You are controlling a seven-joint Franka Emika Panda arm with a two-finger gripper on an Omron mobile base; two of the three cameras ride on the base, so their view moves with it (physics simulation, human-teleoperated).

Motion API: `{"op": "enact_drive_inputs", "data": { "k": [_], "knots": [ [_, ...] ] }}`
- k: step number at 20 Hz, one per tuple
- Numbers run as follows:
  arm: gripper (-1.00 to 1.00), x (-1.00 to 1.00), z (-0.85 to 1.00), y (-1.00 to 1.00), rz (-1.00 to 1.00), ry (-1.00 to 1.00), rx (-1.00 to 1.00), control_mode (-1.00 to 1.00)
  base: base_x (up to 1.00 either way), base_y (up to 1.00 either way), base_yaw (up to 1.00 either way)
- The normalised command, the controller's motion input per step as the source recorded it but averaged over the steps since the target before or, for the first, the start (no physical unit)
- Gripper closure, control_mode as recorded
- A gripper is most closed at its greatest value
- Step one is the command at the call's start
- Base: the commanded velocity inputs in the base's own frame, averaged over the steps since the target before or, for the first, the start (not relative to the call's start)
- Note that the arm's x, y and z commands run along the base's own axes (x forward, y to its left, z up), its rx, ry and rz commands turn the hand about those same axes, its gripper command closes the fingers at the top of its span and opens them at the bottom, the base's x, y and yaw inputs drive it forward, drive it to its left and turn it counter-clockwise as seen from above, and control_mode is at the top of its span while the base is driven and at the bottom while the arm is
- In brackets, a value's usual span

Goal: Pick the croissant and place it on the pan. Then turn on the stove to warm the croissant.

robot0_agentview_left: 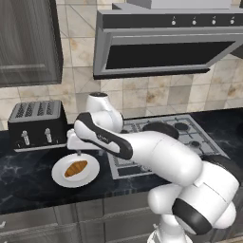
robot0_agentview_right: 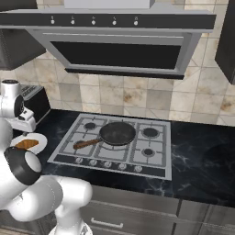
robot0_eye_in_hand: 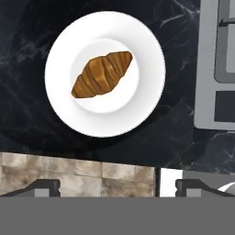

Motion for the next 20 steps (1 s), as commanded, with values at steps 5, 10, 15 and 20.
{"op": "enact_drive_inputs", "data": {
  "k": [5, 10, 15, 20],
  "knots": [
    [-1.00, 0.10, -0.19, 0.16, 0.00, 0.09, 0.00, -1.00, 0.00, 0.00, 0.00],
    [-1.00, 0.04, -0.04, 0.03, 0.00, 0.03, 0.00, -1.00, 0.00, 0.00, 0.00],
    [-1.00, 0.14, -0.23, 0.00, 0.00, 0.00, -0.02, -1.00, 0.00, 0.00, 0.00],
    [-1.00, 0.24, -0.24, 0.00, 0.00, 0.00, 0.00, -1.00, 0.00, 0.00, 0.00]
  ]
}}
